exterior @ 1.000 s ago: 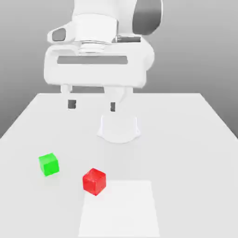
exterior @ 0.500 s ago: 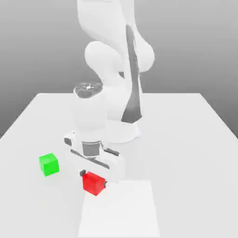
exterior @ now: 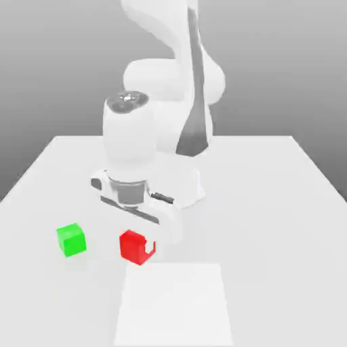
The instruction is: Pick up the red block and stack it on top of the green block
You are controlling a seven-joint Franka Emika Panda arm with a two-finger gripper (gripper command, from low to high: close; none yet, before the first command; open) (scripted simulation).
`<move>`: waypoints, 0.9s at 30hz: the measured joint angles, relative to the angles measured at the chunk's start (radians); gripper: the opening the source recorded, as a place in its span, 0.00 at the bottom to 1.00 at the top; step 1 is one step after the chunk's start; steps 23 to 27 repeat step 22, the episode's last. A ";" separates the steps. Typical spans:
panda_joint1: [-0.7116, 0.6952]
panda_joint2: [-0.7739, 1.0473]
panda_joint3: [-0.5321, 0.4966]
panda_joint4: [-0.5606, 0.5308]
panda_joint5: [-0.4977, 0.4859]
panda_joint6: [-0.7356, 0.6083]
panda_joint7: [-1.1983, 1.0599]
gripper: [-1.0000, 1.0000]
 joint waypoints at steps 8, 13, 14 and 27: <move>-0.248 -0.104 -0.095 -0.015 -0.054 -0.088 0.343 0.00; -0.375 -0.112 -0.134 -0.020 -0.067 -0.090 0.503 0.00; -0.376 -0.083 -0.138 -0.019 -0.061 -0.062 0.505 0.00; -0.349 0.116 -0.134 -0.012 0.027 0.128 0.450 1.00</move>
